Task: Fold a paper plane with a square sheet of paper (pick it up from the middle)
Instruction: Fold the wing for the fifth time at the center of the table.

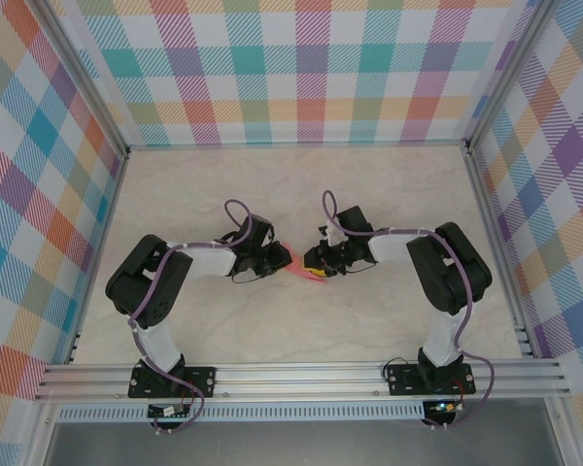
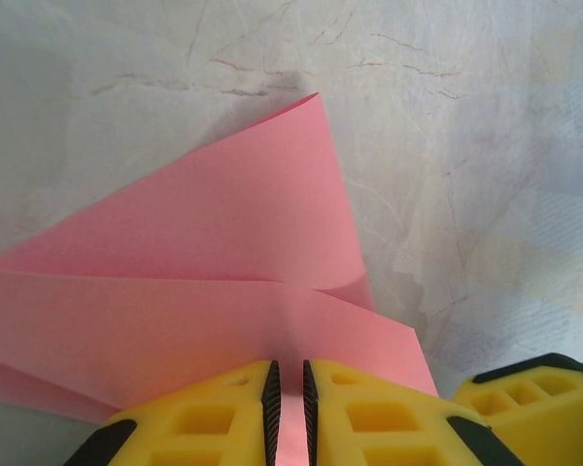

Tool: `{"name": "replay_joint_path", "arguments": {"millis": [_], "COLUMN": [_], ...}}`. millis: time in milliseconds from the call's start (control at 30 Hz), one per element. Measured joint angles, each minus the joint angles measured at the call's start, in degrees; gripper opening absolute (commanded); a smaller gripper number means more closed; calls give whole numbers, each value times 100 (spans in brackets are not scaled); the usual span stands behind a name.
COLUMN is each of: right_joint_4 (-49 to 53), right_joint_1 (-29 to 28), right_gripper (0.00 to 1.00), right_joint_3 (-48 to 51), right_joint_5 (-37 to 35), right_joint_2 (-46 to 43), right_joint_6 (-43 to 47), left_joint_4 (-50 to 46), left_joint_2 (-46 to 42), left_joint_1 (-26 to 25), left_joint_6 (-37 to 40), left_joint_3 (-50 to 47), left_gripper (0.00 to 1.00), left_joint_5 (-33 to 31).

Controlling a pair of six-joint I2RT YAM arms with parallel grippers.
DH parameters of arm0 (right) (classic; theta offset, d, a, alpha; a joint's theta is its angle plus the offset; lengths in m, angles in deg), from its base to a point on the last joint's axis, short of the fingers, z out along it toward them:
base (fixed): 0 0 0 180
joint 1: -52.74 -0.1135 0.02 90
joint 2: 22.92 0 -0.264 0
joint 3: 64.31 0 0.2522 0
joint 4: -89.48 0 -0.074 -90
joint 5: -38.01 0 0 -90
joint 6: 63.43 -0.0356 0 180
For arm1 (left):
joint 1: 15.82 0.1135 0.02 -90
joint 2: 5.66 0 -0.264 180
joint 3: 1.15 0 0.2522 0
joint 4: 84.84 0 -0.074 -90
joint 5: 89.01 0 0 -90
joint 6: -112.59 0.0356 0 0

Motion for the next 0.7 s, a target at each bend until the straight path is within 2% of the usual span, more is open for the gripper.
{"name": "replay_joint_path", "arguments": {"millis": [200, 367, 700], "right_joint_4": [374, 448, 323], "right_joint_1": [7, 61, 210], "right_gripper": [22, 11, 4], "right_joint_3": [0, 0, 0], "right_joint_5": [-11, -55, 229], "right_joint_2": [-15, 26, 345], "right_joint_6": [313, 459, 450], "left_joint_4": [-11, -42, -142], "left_joint_2": [35, 74, 92], "left_joint_1": [0, 0, 2], "left_joint_6": [-22, -22, 0], "left_joint_3": [37, 90, 175], "left_gripper": [17, 17, 20], "left_joint_5": [0, 2, 66]}}
